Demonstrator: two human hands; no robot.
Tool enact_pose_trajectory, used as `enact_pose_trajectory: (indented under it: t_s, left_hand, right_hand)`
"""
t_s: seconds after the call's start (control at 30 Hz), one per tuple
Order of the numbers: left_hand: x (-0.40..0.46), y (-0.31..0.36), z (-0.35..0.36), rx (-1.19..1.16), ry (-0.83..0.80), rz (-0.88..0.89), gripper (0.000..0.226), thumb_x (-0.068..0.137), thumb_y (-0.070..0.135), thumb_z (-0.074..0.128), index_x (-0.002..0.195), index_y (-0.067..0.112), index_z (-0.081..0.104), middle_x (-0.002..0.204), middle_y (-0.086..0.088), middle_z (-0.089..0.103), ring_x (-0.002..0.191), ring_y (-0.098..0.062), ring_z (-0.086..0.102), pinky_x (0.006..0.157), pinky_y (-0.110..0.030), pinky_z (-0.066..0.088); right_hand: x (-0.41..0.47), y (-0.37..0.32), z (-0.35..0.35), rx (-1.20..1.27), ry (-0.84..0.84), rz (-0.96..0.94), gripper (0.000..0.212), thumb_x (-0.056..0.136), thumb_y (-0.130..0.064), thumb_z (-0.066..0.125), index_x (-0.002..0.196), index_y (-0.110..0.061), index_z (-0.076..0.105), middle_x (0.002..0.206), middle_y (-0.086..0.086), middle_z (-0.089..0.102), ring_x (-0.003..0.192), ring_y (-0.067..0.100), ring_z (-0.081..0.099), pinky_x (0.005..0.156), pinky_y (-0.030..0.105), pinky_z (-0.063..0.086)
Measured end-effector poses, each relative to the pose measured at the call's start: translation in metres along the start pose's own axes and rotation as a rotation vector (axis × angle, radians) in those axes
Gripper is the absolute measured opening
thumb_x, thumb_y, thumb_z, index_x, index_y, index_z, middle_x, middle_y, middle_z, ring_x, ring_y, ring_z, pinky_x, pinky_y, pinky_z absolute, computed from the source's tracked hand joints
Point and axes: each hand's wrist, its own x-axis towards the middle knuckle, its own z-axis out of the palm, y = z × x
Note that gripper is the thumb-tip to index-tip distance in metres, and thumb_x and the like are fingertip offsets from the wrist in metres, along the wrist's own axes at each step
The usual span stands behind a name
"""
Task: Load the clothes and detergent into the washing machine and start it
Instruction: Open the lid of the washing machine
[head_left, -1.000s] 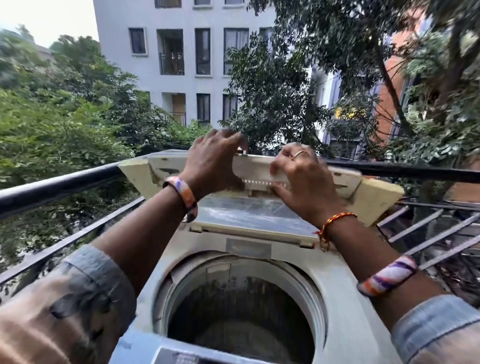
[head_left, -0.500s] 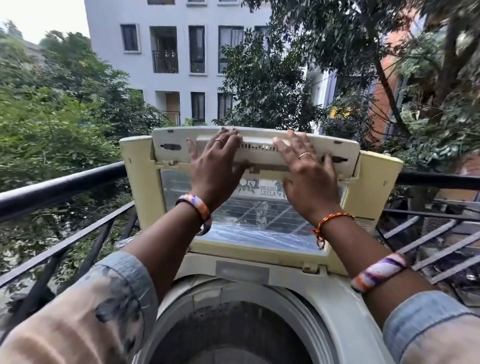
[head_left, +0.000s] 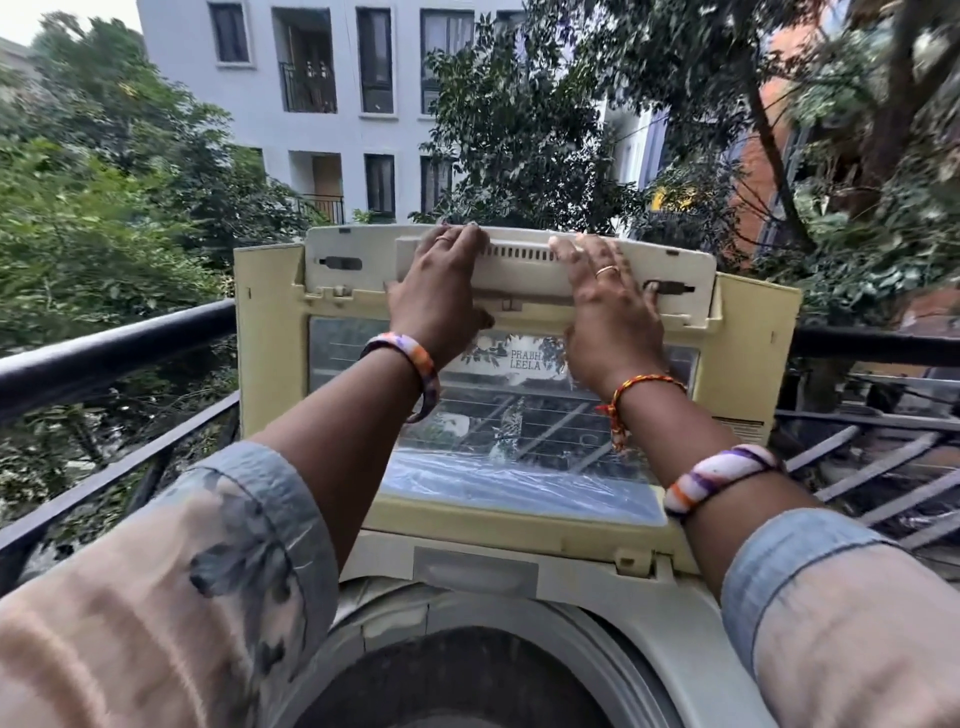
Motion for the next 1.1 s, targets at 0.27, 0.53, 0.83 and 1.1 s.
enact_pose_trajectory:
  t_s: [0.27,0.53,0.83,1.1]
  left_hand:
    - [0.022,-0.008,0.015,0.006,-0.025,0.002,0.073,0.068,0.02,0.079,0.131,0.024,0.041,0.144,0.003,0.04,0.139,-0.019,0.029,0.102,-0.068,0.03]
    - [0.015,-0.006,0.015,0.167,-0.051,0.055,0.079,0.079,0.028,0.069,0.144,0.026,0.023,0.155,0.008,0.023,0.147,-0.014,0.01,0.107,-0.072,0.003]
    - [-0.007,0.001,-0.006,0.35,-0.06,0.125,0.078,0.085,0.03,0.06,0.148,0.022,0.014,0.158,0.003,0.015,0.147,-0.017,0.008,0.107,-0.072,-0.002]
    - [-0.01,0.021,-0.036,0.438,-0.07,0.163,0.091,0.082,0.045,0.061,0.149,0.017,0.006,0.157,-0.008,0.013,0.146,-0.024,0.011,0.112,-0.063,-0.008]
  right_hand:
    - [0.019,0.005,0.016,-0.034,-0.013,0.027,0.08,0.085,0.013,0.031,0.146,-0.035,0.011,0.157,0.004,0.007,0.145,0.024,0.007,0.115,0.057,0.013]
    - [0.014,0.01,0.011,-0.056,-0.063,-0.035,0.092,0.08,0.018,0.032,0.146,-0.036,-0.002,0.158,0.001,-0.005,0.145,0.024,-0.002,0.115,0.057,0.009]
    - [-0.007,0.013,-0.01,-0.024,-0.101,-0.076,0.094,0.078,0.017,0.033,0.145,-0.036,-0.007,0.157,-0.002,-0.014,0.145,0.021,-0.001,0.116,0.049,0.019]
    - [-0.019,0.01,-0.053,0.045,-0.062,-0.081,0.083,0.082,0.007,0.041,0.148,-0.027,0.003,0.158,0.001,-0.008,0.126,0.026,0.045,0.05,0.017,0.037]
